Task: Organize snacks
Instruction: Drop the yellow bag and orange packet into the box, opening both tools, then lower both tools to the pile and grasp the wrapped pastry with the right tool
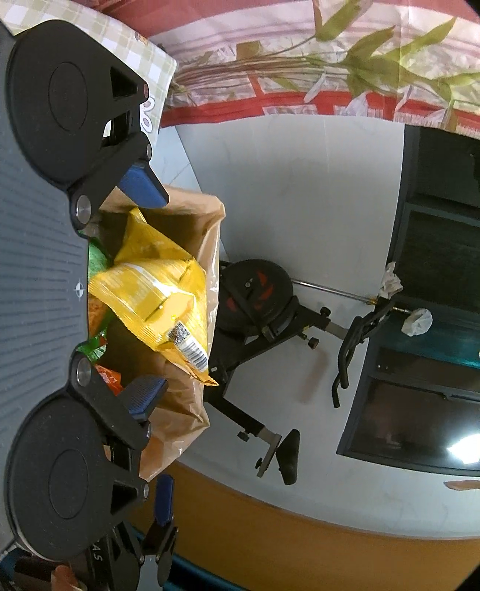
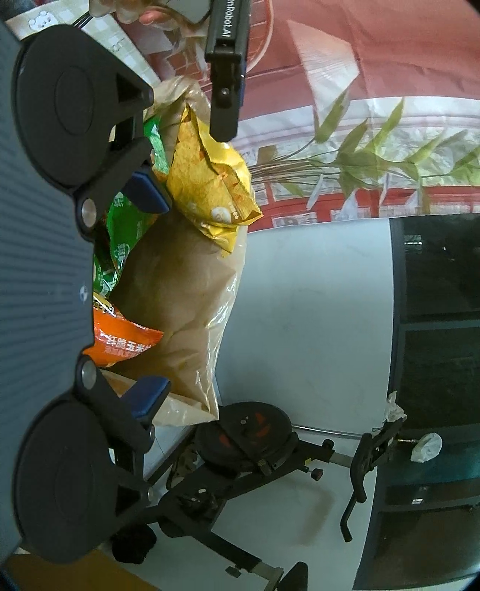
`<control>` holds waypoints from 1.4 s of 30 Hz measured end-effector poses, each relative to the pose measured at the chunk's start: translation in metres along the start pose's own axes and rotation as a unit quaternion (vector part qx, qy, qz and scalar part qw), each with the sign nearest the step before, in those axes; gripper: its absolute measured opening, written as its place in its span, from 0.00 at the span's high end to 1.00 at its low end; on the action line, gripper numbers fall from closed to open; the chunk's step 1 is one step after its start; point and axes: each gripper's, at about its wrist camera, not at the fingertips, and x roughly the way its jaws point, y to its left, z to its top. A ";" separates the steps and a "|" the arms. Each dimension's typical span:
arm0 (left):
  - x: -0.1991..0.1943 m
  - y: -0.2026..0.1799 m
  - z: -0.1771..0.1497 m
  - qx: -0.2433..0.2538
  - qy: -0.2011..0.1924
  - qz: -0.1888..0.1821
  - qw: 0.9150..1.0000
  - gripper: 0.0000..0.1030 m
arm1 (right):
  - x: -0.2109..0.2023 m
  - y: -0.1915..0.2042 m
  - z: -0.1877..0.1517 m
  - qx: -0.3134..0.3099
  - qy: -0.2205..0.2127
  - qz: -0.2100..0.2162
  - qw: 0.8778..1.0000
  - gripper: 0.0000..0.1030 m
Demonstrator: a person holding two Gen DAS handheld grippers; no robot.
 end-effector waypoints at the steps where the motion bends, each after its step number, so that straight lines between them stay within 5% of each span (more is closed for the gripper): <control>1: -0.002 0.002 -0.001 -0.003 -0.001 0.000 1.000 0.05 | -0.003 -0.001 -0.001 0.003 -0.001 0.001 1.000 0.06; 13: -0.035 0.014 -0.019 -0.012 -0.004 0.003 1.000 0.05 | -0.025 0.006 -0.013 0.009 -0.012 0.011 1.000 0.06; 25: -0.075 0.022 -0.094 -0.004 0.000 0.033 0.999 0.06 | -0.069 0.024 -0.068 -0.011 -0.033 0.061 0.998 0.06; 42: -0.059 0.018 -0.177 -0.010 0.070 0.037 0.997 0.11 | -0.051 0.035 -0.188 -0.034 0.103 0.049 0.993 0.06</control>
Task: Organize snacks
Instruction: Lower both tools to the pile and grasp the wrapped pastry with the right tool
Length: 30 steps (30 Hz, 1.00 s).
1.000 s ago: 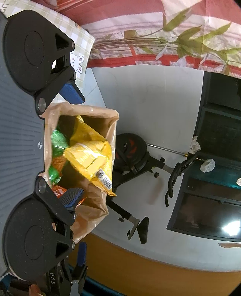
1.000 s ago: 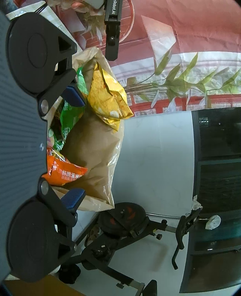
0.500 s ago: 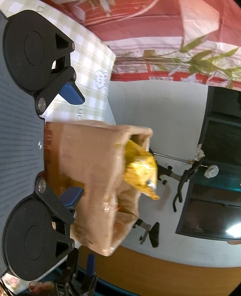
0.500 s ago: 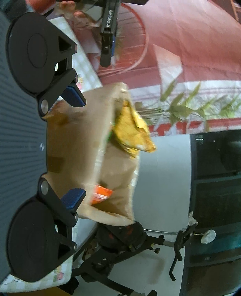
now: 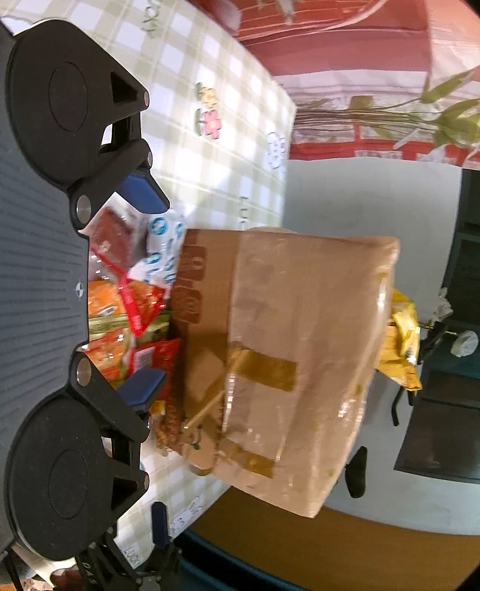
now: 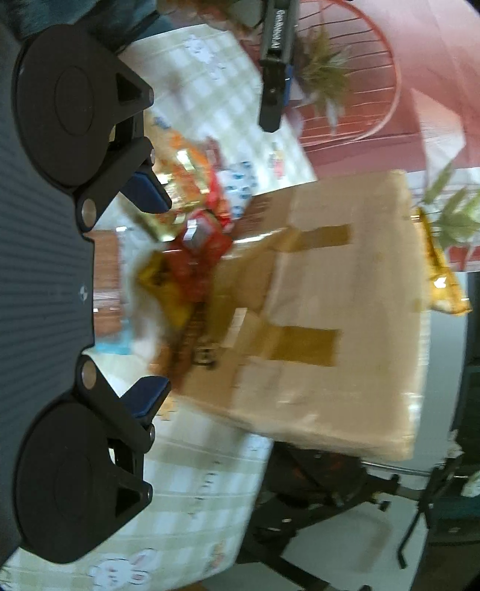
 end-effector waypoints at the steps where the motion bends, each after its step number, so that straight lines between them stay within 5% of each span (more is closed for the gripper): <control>1: 0.001 -0.001 -0.004 -0.002 0.003 -0.001 1.000 0.12 | 0.001 0.000 -0.004 0.001 0.008 -0.001 1.000 0.06; 11: 0.014 -0.001 -0.030 -0.036 0.055 -0.033 0.997 0.15 | 0.013 0.005 -0.038 0.017 0.074 -0.002 0.997 0.09; 13: 0.017 -0.001 -0.032 -0.038 0.062 -0.036 0.997 0.16 | 0.015 0.008 -0.042 0.011 0.069 -0.012 0.997 0.22; 17: 0.018 -0.002 -0.034 -0.035 0.062 -0.043 0.997 0.18 | 0.020 0.009 -0.040 0.012 0.053 -0.012 0.998 0.27; 30: 0.037 -0.010 -0.044 -0.033 0.095 -0.045 0.994 0.22 | 0.031 0.006 -0.046 0.039 -0.024 -0.041 0.998 0.28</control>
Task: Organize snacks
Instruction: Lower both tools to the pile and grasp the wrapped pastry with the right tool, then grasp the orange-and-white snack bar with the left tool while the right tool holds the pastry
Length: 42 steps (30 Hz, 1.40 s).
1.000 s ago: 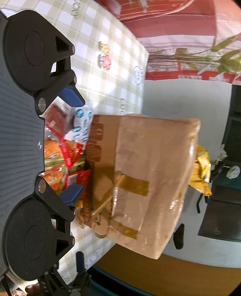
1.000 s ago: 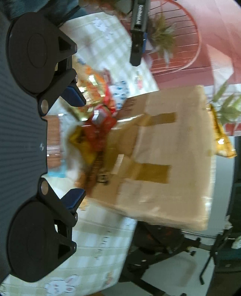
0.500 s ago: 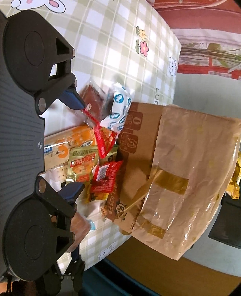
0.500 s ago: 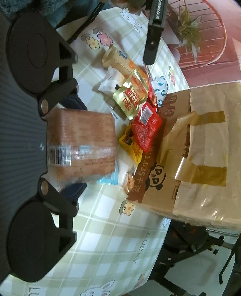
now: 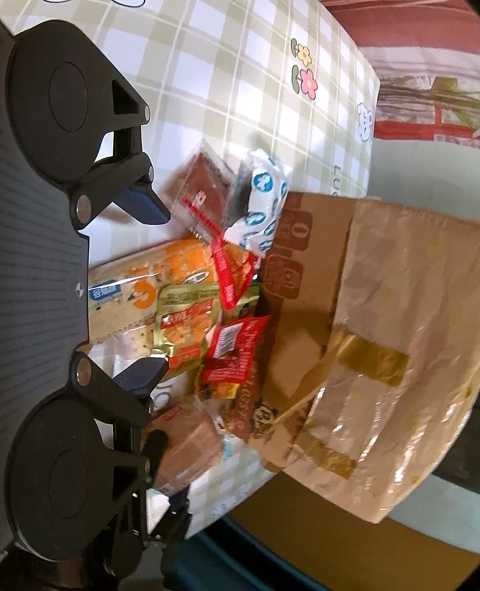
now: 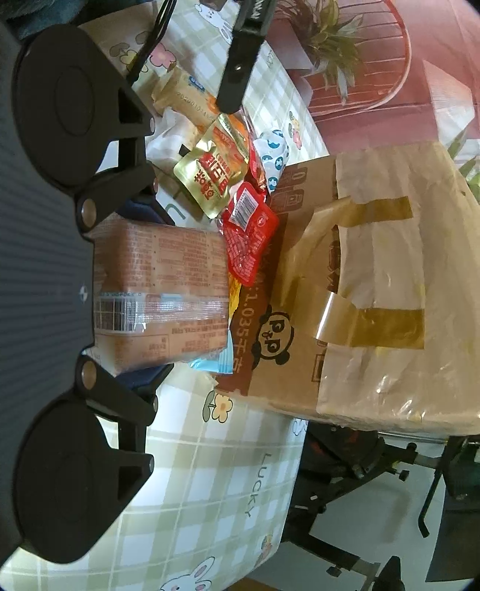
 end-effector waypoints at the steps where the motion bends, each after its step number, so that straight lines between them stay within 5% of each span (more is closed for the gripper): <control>1: 0.003 -0.001 -0.001 0.003 0.003 0.002 1.000 0.22 | -0.001 0.000 -0.001 0.001 -0.002 0.001 1.000 0.28; 7: 0.016 0.001 -0.007 0.008 0.025 0.024 0.999 0.24 | 0.000 -0.002 -0.003 0.008 -0.005 0.005 1.000 0.28; 10: 0.010 0.004 -0.005 0.008 0.013 0.031 0.999 0.59 | 0.000 -0.002 -0.003 0.008 -0.006 0.005 1.000 0.28; 17: 0.006 0.016 -0.002 -0.012 0.012 0.063 0.998 0.60 | 0.000 -0.001 -0.004 0.008 -0.004 0.005 1.000 0.28; 25: 0.032 0.001 0.007 0.048 0.017 0.079 0.996 0.53 | 0.001 -0.001 -0.003 0.007 0.000 0.005 1.000 0.28; 28: 0.032 0.003 0.006 0.044 0.010 0.081 0.996 0.61 | 0.002 -0.001 -0.001 0.004 0.007 0.005 1.000 0.28; 42: 0.002 0.008 0.003 0.009 -0.026 0.044 0.999 0.63 | 0.003 0.001 0.007 -0.008 0.031 0.006 0.999 0.29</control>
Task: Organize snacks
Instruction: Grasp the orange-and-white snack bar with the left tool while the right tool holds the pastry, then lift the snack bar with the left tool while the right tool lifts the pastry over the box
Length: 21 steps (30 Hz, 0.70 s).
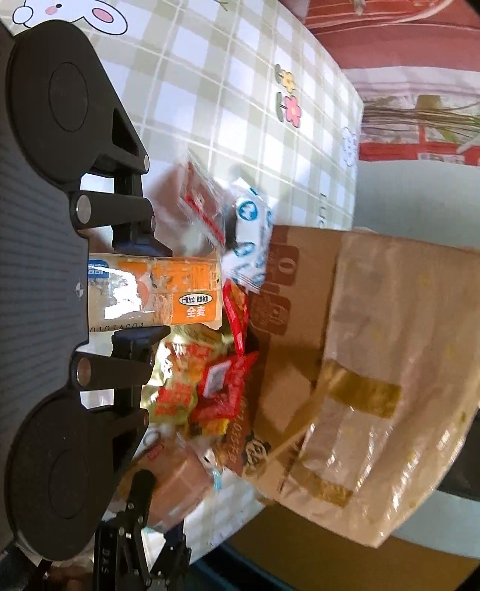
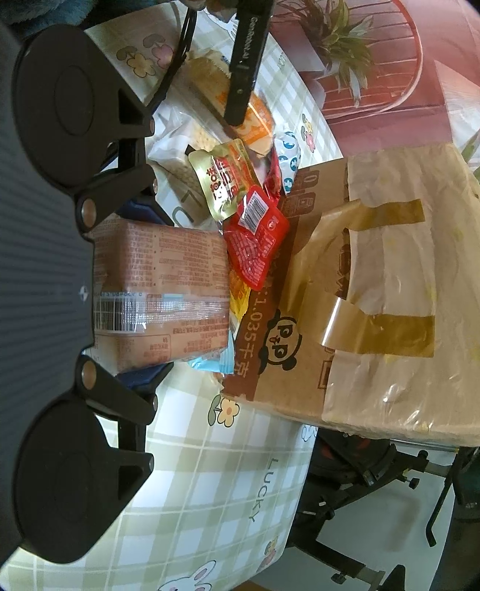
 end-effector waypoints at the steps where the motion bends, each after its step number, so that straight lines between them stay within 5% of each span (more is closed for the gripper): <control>1: -0.002 -0.001 0.001 0.002 -0.005 -0.002 1.000 0.63 | -0.001 0.000 0.000 0.001 0.001 0.001 1.000 0.29; 21: -0.044 -0.001 0.019 -0.008 -0.075 -0.015 0.997 0.63 | -0.051 0.011 0.040 -0.033 -0.066 0.007 0.997 0.29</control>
